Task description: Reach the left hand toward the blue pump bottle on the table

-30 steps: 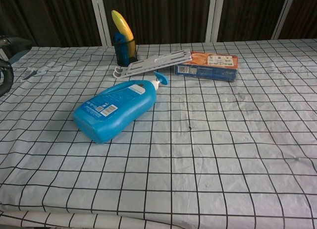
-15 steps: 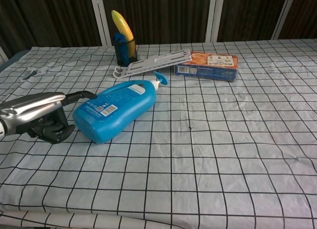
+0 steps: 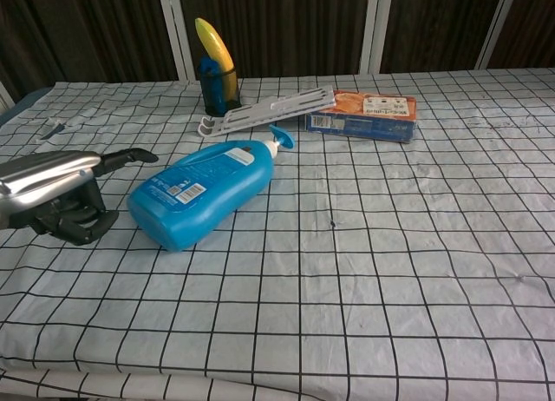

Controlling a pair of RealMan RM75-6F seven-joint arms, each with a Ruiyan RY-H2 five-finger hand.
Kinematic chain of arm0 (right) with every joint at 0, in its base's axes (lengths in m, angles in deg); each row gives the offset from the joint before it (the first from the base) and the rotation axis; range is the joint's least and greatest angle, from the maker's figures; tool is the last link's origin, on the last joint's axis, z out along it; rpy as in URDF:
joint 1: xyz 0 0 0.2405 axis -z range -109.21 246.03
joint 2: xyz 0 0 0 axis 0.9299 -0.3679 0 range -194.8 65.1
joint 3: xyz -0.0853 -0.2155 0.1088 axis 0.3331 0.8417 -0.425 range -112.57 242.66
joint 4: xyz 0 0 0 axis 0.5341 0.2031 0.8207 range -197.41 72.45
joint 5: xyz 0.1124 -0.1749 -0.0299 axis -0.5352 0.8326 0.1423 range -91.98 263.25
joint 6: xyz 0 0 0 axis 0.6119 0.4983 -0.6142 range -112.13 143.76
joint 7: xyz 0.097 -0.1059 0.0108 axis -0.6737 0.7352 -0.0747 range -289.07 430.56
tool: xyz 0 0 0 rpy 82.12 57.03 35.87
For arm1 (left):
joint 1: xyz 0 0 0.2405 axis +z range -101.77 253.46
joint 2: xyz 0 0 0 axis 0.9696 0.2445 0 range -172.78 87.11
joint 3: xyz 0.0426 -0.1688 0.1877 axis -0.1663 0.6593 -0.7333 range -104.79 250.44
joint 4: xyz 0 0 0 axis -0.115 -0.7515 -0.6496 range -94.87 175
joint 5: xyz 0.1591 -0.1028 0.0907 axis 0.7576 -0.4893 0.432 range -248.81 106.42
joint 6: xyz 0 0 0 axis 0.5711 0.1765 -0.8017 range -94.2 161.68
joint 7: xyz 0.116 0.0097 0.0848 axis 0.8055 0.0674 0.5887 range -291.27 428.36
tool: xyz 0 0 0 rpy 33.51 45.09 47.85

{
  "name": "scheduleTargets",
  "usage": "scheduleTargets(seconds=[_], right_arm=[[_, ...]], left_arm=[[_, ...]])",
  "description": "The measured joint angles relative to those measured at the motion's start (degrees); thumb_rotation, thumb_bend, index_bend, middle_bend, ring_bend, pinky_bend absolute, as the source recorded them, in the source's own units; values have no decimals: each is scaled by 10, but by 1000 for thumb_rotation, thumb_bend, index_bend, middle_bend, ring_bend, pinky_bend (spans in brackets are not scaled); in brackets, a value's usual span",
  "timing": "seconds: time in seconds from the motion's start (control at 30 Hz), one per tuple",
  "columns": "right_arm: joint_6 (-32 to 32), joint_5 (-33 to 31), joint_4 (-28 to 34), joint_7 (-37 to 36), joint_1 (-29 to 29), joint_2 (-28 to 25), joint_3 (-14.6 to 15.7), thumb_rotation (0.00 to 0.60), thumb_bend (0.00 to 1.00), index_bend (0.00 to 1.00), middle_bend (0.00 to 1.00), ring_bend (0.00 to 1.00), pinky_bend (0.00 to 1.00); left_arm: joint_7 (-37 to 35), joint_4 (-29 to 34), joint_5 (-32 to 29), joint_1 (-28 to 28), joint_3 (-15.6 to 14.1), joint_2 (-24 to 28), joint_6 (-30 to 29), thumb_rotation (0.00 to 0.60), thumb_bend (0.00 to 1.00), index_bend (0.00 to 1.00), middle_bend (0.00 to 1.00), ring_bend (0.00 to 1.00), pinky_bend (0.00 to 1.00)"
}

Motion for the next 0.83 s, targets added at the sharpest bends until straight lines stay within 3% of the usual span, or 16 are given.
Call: scheduleTargets(seconds=[0.07,0.1,0.13,0.17,0.23,0.3,0.43,0.5,0.67,0.83], right_arm=[[11,8,5,4,4,-2,1,600,306,0,0,0,0],[17,11,8,6,6,-2,1,600,306,0,0,0,0],[26,18,10,7,10,-3,3,600,307,0,0,0,0],[34,23,12,7,15,-4,5,600,307,0,0,0,0],[55,35,16,6,29,-5,11,600,307,0,0,0,0],[76,45,18,2,45,-6,18,600,306,0,0,0,0],[128,63,8,-14,89,0,38,600,307,0,0,0,0],[148,68,-4,-27,109,8,46,600,307,0,0,0,0],[175,92,-54,-59,129,42,53,600,307,0,0,0,0],[165,99,-61,-42,127,56,53,600,307,0,0,0,0]], left_arm=[[-2,16,18,11,-6,20,-24,600,522,0,617,656,823],[-4,23,30,17,-9,30,-37,600,506,0,321,389,627],[-7,29,47,28,-13,45,-59,600,490,0,99,168,425],[-8,33,60,37,-15,55,-78,600,476,0,12,61,294],[-5,38,86,63,-21,76,-136,600,459,0,0,1,127],[-8,42,108,93,-29,96,-195,600,450,0,0,0,50],[-56,33,157,185,-56,135,-328,600,446,0,0,0,32],[-94,11,168,222,-66,138,-364,600,446,0,0,0,28],[-206,-94,184,265,-95,130,-375,600,446,0,0,0,0],[-241,-118,204,274,-99,130,-367,600,445,0,0,0,0]])
